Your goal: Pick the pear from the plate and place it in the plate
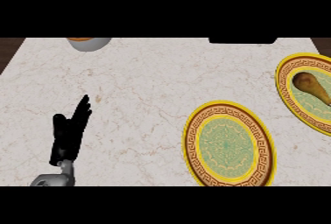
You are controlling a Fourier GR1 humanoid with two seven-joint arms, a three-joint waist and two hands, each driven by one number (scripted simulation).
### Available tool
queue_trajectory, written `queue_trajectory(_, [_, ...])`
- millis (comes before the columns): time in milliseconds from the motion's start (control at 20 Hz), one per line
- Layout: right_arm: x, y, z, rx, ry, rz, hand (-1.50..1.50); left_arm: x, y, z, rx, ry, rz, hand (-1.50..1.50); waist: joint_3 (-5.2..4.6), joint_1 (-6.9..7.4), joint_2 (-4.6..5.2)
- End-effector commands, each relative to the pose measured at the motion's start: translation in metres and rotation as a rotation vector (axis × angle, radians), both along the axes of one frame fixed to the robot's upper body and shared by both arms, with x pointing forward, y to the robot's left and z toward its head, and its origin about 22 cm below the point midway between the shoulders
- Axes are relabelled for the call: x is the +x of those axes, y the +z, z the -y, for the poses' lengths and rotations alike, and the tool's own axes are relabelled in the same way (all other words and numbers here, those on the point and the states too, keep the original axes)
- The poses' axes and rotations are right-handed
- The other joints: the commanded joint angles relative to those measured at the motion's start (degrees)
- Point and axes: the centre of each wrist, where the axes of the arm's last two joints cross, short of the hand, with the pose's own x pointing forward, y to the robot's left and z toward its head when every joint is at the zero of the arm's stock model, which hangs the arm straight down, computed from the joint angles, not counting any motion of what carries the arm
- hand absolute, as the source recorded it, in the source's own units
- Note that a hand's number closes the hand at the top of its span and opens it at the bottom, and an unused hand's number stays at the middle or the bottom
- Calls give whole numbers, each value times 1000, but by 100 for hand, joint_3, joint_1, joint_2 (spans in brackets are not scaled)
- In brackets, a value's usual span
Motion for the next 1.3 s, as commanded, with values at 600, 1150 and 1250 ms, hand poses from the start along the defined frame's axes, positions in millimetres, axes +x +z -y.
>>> queue_trajectory(600, [-12,-16,4,-8,29,23,-150,-5,-12,9,0,-7,-9,0,-1,50,7])
queue_trajectory(1150, [-23,-47,-3,-49,-47,-32,-150,5,-1,3,-4,6,-4,0,-1,24,1])
queue_trajectory(1250, [-34,-38,12,-84,-71,-20,-150,2,-14,5,13,-10,17,0,7,63,31])
